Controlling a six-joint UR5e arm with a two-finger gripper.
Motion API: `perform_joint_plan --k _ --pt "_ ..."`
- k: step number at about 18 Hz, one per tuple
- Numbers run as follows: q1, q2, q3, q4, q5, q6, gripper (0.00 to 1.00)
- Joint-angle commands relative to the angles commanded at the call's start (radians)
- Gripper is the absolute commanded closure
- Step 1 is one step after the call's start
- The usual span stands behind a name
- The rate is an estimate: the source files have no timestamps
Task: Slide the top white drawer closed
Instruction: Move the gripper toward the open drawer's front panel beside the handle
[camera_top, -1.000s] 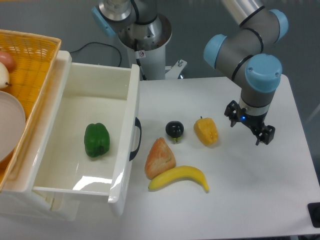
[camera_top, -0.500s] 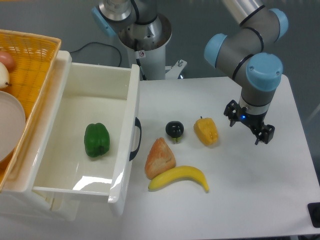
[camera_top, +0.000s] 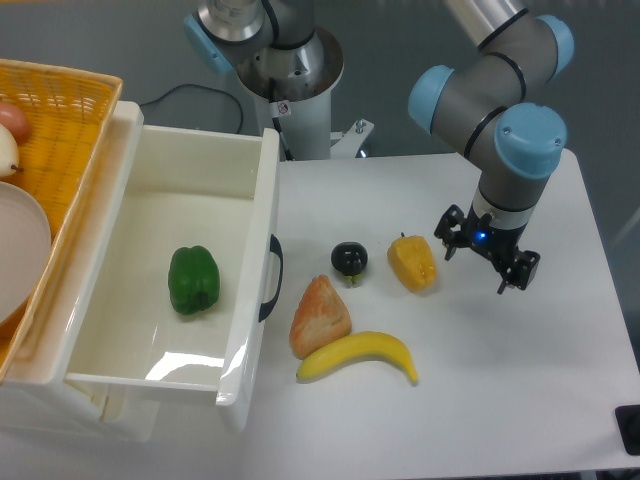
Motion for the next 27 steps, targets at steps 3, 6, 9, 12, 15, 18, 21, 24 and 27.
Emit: perform_joint_plan --k 3,6,9,12,15,18,21,24,27 --pt "-0.017 0.012 -0.009 -0.003 -0.055 -0.028 0.78" --pt "-0.067 0.035 -0.018 -0.006 -0.078 -0.100 0.87" --pt "-0.106 0.038 -0.025 -0.006 -0.078 -0.227 0.90" --pt "-0.127 0.040 -0.028 -0.018 -0.088 -0.263 0.93" --pt "-0.144 0.041 -0.029 -0.060 -0.104 -0.270 1.00" --pt "-0.152 0.054 -0.029 -0.115 -0.123 -0.270 1.00" --pt "-0.163 0.083 -0.031 -0.178 -0.155 -0.269 1.00" --pt "-0.166 0.101 -0.035 -0.212 -0.201 -0.269 1.00" --pt "-0.178 0.110 -0.035 -0.224 -0.242 -0.269 1.00"
